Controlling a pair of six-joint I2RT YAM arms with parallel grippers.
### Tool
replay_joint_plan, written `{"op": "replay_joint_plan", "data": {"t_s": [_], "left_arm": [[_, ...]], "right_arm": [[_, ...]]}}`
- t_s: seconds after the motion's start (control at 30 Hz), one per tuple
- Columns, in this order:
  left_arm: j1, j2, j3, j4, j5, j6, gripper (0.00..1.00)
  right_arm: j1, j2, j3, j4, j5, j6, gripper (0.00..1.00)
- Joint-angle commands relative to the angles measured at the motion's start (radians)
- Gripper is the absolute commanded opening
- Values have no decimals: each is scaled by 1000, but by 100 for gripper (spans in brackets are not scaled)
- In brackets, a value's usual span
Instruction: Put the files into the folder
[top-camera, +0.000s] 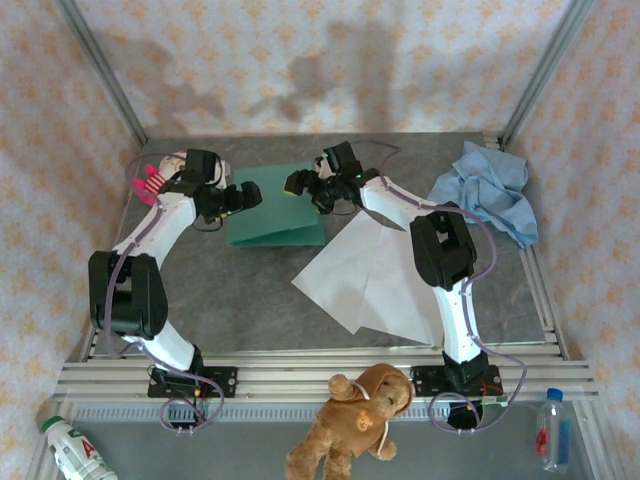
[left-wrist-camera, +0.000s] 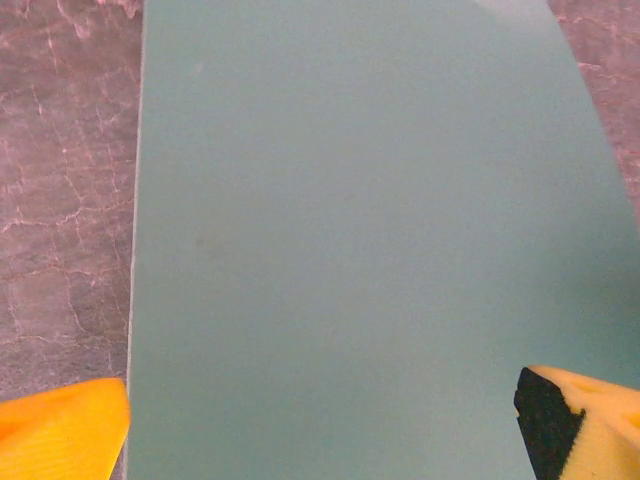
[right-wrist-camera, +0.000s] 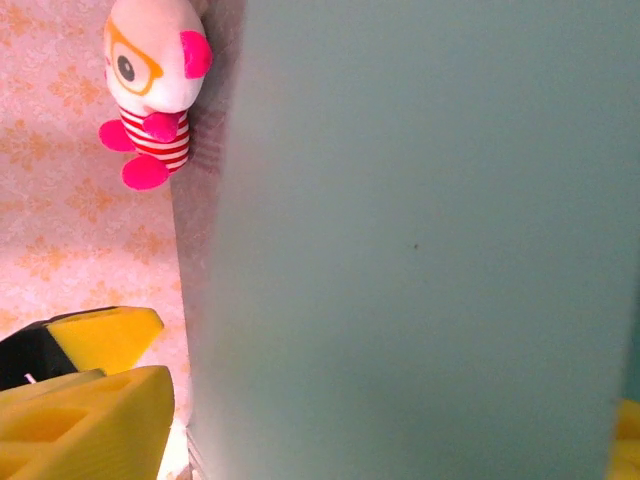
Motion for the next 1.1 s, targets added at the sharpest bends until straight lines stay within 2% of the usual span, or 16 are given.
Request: {"op": "replay_joint_plan", "data": {"t_s": [0.0, 0.13, 0.3, 0.4, 0.57, 0.77, 0.93, 1.07], "left_arm": [[-1, -20, -24, -15, -25, 39, 100], [-3, -40, -63, 5, -25, 35, 100], [-52, -135, -180, 96, -74, 45, 100], [-124, -213, -270, 179, -150, 67, 100], [-322, -320, -399, 304, -344, 173, 100], [-482, -357, -460, 391, -528, 270, 100], [-549, -317, -460, 445, -647, 316, 100], [-569, -275, -449, 478, -708, 335, 100]], "right_arm": [[10, -42, 35, 50, -20, 24, 79], [14, -34, 25, 67, -21, 35, 80], [19, -17, 25, 86, -30, 55, 80], [25, -10, 28, 107, -30, 74, 79], [36, 2, 70, 97, -38, 90, 80], [51, 15, 117, 79, -42, 116, 80], [60, 27, 148, 75, -46, 142, 80], [62, 36, 167, 78, -47, 166, 81]]}}
